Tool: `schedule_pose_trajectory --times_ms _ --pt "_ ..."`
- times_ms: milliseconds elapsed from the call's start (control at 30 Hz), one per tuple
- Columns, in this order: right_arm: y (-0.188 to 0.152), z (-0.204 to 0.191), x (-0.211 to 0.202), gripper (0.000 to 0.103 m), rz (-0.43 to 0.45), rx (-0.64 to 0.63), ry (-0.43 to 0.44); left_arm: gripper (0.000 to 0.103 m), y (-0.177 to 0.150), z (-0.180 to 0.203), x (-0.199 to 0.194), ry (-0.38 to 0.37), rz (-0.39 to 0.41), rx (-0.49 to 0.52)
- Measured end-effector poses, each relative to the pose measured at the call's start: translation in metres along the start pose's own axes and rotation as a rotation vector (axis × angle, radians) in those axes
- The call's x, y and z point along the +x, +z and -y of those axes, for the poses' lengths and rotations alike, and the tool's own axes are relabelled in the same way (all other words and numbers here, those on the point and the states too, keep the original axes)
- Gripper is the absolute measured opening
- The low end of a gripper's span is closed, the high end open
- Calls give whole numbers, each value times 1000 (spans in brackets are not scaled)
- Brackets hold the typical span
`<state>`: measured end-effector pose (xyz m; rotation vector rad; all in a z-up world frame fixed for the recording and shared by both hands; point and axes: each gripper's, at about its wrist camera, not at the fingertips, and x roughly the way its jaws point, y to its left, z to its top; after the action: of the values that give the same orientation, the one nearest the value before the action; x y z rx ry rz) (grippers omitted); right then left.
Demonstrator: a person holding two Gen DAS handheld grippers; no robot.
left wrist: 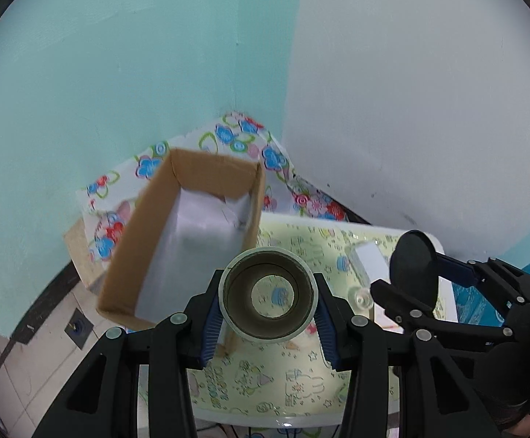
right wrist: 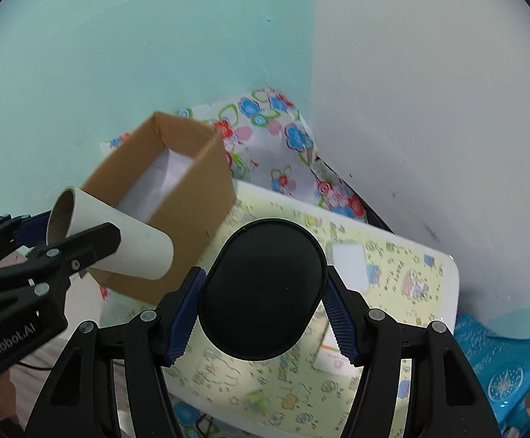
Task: Organize objects
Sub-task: 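Lift the white tube with the left tool while the right tool lifts the black case toward the cardboard box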
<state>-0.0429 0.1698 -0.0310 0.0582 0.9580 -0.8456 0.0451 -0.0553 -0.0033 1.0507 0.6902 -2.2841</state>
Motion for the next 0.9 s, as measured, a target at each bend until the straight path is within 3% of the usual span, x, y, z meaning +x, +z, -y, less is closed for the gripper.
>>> schedule_pose_trajectory --times_ms 433,633,900 --pt "54 -43 2 66 68 -30 37 46 45 -52 -6 87 60 -20" --pt "65 -56 27 66 45 -35 37 46 48 -73 14 126 36 -33" --pt "66 -48 53 66 8 -8 10 46 37 -88 60 114 -63 -43"
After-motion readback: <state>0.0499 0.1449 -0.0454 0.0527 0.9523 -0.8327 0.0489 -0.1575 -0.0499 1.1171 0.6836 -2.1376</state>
